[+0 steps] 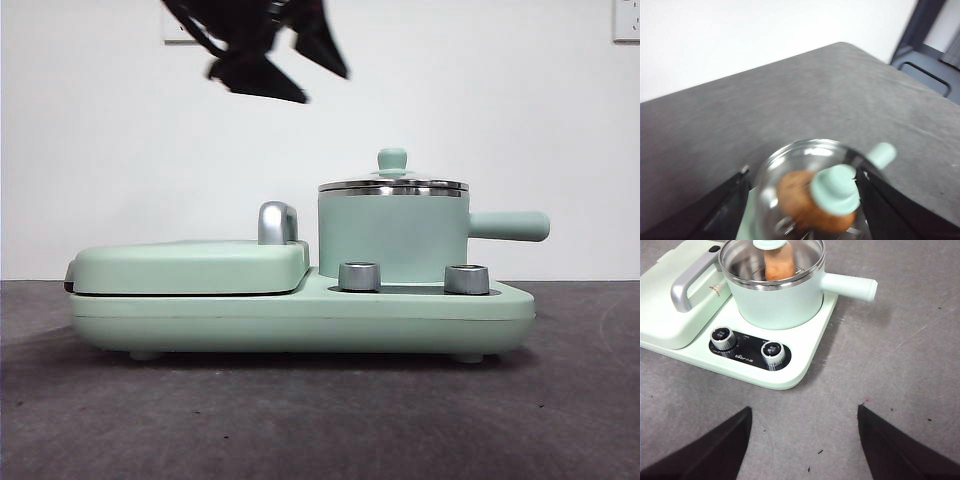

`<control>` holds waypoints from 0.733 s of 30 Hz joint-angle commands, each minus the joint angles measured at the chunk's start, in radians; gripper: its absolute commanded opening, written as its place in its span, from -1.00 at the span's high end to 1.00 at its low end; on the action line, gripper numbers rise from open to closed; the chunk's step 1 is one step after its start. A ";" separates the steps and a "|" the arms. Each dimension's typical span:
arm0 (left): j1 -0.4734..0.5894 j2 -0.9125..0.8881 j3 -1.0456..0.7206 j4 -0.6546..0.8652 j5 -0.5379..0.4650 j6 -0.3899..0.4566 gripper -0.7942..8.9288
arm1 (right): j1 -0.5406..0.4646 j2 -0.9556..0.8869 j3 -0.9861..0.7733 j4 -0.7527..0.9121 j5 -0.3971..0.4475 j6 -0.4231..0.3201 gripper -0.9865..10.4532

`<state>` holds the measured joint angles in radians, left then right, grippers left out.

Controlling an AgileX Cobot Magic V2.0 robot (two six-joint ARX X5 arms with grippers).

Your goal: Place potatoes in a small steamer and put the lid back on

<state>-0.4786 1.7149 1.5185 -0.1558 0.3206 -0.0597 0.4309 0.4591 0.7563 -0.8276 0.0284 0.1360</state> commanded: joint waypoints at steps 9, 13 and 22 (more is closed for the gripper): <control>0.165 -0.183 0.023 -0.223 0.006 0.042 0.13 | 0.005 0.002 0.003 0.019 0.002 0.010 0.26; 0.216 -0.256 0.023 -0.277 0.006 0.049 0.13 | 0.005 0.002 0.003 0.019 0.000 0.010 0.26; 0.294 -0.454 -0.073 -0.325 0.006 0.045 0.14 | 0.005 0.003 0.003 0.019 -0.002 0.010 0.26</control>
<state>-0.1856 1.2686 1.4456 -0.4839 0.3206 -0.0196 0.4309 0.4591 0.7563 -0.8211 0.0269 0.1360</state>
